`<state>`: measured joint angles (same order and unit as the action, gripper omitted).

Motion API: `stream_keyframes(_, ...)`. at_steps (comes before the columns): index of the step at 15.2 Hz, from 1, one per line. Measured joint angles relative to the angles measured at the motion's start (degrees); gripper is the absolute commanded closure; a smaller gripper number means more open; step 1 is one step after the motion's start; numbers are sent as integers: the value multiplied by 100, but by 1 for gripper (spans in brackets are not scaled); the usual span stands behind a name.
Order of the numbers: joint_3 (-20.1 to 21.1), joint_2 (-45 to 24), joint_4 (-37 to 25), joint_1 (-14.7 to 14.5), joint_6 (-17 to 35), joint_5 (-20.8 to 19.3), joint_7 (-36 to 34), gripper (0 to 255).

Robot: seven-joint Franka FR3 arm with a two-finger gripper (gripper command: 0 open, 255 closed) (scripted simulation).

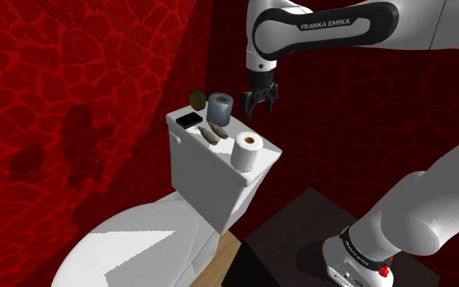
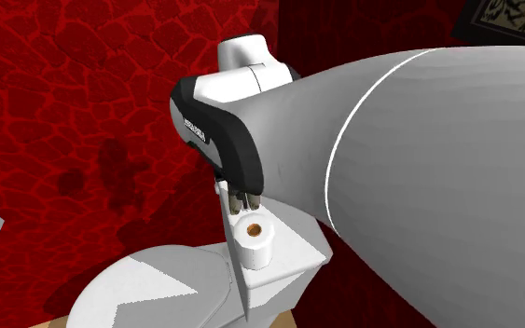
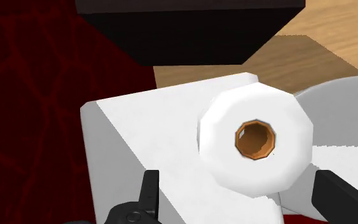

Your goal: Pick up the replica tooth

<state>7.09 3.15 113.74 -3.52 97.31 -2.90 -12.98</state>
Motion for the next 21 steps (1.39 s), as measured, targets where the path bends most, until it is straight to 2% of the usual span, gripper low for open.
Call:
stream_keyframes(8,94,-1941,-1619,-180,-33,-138,-668,0)
stream_keyframes(11,90,-2754,-2489,-289,-216,-186,-883,0)
stream_keyframes(17,18,-4518,-4684,-523,-882,-251,-1180,0)
stream_keyframes(18,11,-4691,-4878,-551,-922,-254,-1210,0)
stream_keyframes(21,0,-4878,-4940,-562,-811,-261,-1231,0)
